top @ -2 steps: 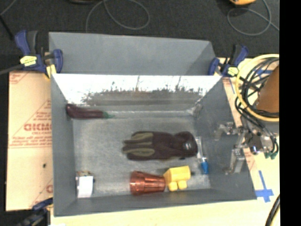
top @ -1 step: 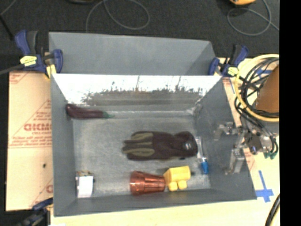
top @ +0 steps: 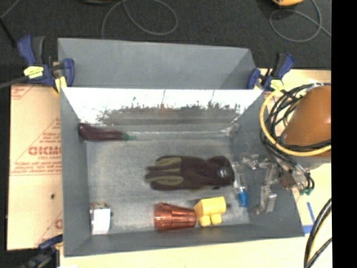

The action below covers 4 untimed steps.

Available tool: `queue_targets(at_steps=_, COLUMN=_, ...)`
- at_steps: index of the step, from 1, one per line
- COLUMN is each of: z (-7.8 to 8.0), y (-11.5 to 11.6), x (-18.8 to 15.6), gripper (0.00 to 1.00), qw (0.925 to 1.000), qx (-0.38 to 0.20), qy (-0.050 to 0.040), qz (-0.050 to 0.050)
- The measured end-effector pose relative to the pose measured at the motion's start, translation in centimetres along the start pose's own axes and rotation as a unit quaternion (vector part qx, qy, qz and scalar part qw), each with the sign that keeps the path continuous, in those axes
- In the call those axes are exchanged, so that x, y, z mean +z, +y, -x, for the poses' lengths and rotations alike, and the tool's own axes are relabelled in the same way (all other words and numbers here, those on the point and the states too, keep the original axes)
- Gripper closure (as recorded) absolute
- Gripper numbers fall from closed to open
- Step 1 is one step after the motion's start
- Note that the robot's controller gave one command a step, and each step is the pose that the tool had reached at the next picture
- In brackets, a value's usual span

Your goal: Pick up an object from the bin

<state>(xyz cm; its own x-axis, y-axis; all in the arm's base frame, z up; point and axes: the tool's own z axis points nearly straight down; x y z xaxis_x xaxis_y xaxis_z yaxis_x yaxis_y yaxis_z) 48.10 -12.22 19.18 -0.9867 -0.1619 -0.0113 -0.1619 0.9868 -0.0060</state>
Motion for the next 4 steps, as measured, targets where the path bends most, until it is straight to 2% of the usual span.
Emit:
queue_targets(at_steps=1, z=3.5, y=1.1, x=6.0, gripper=0.00, qw=0.9997, qx=-0.024, qy=0.0004, qz=0.001)
queue_targets(at_steps=2, z=6.3, y=2.1, x=10.5, gripper=0.00, qw=0.9975, qx=-0.070, qy=-0.0011, qz=0.000)
queue_targets(at_steps=3, z=10.1, y=4.7, x=11.8, gripper=1.00, qw=0.9998, qx=-0.020, qy=-0.0031, qz=0.000)
queue_targets(at_steps=4, z=10.1, y=4.7, x=11.8, gripper=1.00, qw=0.9998, qx=-0.021, qy=-0.0031, qz=0.000)
